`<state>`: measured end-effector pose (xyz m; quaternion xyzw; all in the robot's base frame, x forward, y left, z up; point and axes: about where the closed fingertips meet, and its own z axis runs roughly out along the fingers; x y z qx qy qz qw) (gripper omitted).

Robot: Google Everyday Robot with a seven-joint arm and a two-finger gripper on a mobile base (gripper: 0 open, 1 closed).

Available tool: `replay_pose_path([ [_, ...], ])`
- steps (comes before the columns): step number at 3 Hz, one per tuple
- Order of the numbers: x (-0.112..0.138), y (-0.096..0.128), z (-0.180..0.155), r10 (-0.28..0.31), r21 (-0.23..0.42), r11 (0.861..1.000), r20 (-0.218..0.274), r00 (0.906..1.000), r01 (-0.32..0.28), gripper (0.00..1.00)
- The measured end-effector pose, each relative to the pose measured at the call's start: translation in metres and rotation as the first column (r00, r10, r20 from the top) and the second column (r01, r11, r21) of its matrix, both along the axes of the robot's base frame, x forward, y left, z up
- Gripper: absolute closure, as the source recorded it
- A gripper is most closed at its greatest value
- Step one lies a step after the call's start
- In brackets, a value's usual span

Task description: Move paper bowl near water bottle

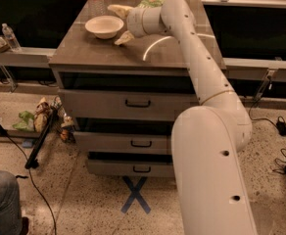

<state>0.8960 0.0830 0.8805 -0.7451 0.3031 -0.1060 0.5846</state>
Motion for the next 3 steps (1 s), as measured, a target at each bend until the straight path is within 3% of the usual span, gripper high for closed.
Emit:
replay_pose_path([
  [1, -0.0026, -0.0063, 0.0001, -0.011, 0.003, 1.000, -0.004, 0.9999, 0.011, 0.00],
  [3, -0.0026, -0.0064, 0.0019, -0.011, 0.003, 1.000, -0.004, 0.9999, 0.011, 0.42],
])
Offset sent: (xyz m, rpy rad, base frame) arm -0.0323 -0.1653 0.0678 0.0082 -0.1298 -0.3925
